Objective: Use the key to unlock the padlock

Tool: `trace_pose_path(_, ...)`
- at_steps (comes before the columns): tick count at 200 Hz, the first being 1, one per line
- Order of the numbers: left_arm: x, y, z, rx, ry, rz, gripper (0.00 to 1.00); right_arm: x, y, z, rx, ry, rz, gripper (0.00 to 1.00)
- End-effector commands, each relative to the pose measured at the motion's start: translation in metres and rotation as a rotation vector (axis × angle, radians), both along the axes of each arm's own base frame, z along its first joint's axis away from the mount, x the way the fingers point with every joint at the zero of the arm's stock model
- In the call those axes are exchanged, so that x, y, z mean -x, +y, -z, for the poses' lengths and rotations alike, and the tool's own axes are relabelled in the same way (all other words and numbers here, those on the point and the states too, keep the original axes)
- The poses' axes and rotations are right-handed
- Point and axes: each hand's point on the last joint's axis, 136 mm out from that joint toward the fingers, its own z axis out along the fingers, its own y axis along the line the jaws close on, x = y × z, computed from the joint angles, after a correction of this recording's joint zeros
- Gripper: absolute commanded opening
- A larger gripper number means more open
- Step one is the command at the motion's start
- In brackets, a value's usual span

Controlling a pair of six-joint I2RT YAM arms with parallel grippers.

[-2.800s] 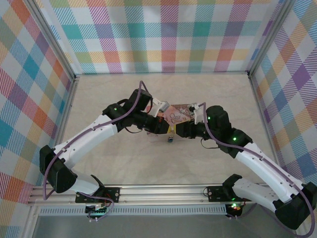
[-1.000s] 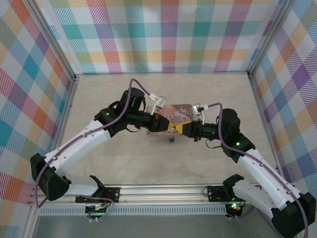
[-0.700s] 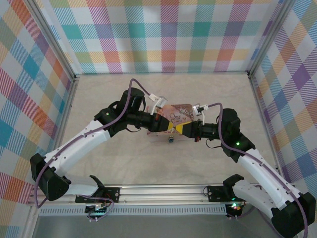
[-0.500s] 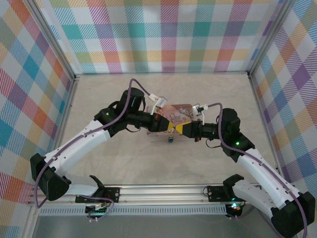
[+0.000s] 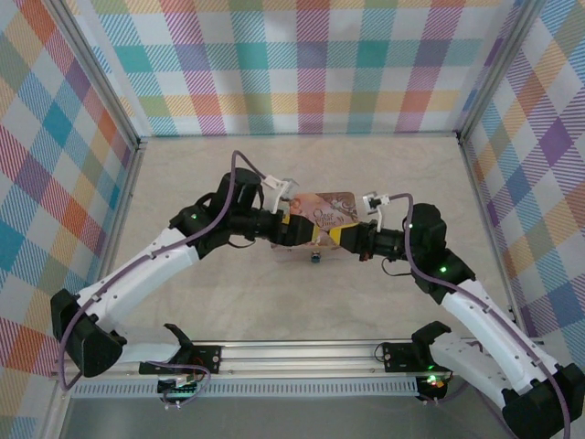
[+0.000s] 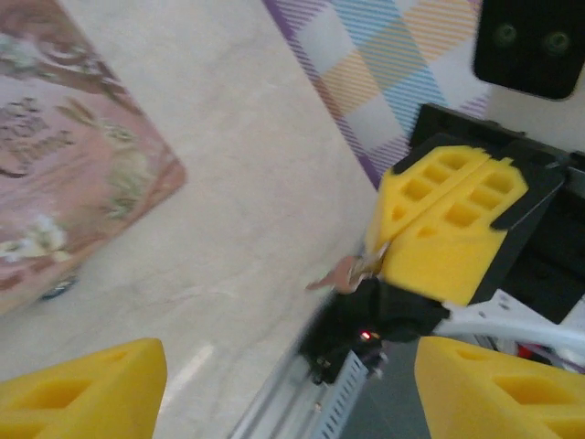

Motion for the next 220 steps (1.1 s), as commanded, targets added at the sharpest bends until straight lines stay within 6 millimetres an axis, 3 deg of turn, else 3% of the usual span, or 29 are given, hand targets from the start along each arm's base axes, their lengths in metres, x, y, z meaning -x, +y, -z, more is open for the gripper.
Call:
trace_pose_path(1,-0.02,0.026,0.022,-0.08,-0.017,-0.184,0.75,-0.024,-0.024,0.008,0.123,-0.025,0.188,0.0)
trace_pose_path(52,-0.041,0.051,0.1,-0.222,0.065,-0.394,0.82,-0.071,-0.083,0.045,0.443,-0.04,0.543,0.0)
trace_pose_path(100,-0.068,0.069,0.137,-0.368,0.059,-0.545,0.9,-0.106,-0.142,0.092,0.736,0.024,0.848,0.0)
trace_pose_path(155,-0.094,0.065,0.158,-0.396,0.081,-0.593,0.93,-0.125,-0.134,0.151,0.812,0.151,0.81,0.0)
trace_pose_path(184,-0.102,0.06,0.168,-0.397,0.108,-0.583,0.93,-0.125,-0.124,0.168,0.802,0.2,0.763,0.0)
trace_pose_path(220,-0.12,0.052,0.165,-0.35,0.102,-0.586,0.93,-0.121,-0.106,0.187,0.769,0.257,0.684,0.0)
